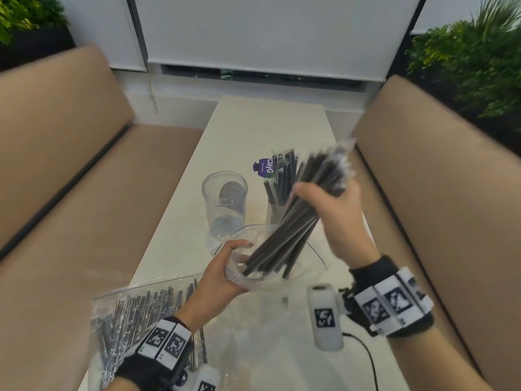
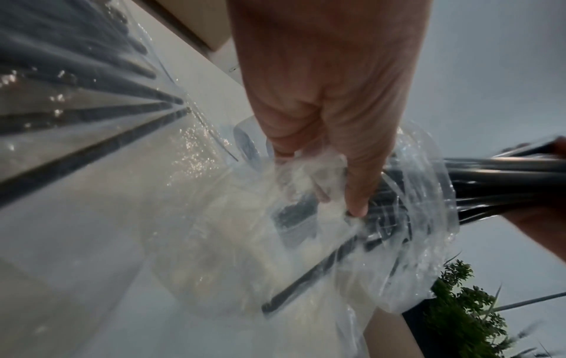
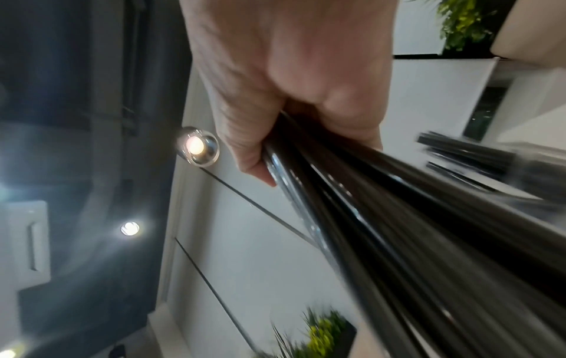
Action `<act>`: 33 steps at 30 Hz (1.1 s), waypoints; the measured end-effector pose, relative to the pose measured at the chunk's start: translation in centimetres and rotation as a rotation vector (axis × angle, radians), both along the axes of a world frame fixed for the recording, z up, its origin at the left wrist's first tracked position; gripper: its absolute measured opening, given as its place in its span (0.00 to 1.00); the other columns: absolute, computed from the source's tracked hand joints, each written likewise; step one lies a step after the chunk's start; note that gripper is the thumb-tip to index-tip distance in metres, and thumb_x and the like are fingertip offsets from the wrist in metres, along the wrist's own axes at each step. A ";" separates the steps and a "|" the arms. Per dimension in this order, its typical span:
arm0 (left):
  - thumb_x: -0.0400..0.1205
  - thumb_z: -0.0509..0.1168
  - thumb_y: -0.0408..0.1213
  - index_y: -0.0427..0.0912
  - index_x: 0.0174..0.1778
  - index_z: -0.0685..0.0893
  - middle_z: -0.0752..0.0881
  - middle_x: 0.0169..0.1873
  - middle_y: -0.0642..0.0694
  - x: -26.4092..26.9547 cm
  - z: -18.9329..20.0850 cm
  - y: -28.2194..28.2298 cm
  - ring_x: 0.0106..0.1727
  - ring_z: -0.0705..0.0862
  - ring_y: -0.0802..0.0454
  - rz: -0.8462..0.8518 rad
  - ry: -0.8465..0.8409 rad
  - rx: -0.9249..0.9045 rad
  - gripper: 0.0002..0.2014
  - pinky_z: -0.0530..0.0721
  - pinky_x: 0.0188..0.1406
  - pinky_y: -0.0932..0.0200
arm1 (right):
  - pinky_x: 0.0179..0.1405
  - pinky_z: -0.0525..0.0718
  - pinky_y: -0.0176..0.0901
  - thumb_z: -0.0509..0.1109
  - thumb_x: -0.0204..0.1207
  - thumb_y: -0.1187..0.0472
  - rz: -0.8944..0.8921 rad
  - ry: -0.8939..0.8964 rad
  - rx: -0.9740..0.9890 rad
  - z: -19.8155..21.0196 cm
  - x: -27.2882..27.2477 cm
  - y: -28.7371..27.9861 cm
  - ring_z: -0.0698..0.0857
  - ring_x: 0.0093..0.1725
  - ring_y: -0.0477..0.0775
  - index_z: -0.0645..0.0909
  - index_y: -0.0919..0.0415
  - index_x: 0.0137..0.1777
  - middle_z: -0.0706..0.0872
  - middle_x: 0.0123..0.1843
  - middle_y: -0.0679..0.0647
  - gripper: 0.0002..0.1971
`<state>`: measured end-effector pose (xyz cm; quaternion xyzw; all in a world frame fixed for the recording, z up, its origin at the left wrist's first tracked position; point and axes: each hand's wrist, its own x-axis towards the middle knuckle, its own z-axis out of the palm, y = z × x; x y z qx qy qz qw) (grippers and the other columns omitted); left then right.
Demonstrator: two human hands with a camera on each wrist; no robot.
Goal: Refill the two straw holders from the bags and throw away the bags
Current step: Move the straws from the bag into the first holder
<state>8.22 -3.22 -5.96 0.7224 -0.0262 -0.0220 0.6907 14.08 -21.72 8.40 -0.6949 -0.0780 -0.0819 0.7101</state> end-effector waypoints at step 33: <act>0.68 0.76 0.16 0.49 0.60 0.79 0.85 0.52 0.48 -0.4 0.0 0.1 0.47 0.86 0.63 0.033 0.043 0.010 0.31 0.81 0.44 0.71 | 0.32 0.77 0.26 0.75 0.67 0.62 -0.249 -0.209 -0.298 2.4 9.6 2.1 0.79 0.32 0.39 0.78 0.60 0.51 0.83 0.37 0.45 0.14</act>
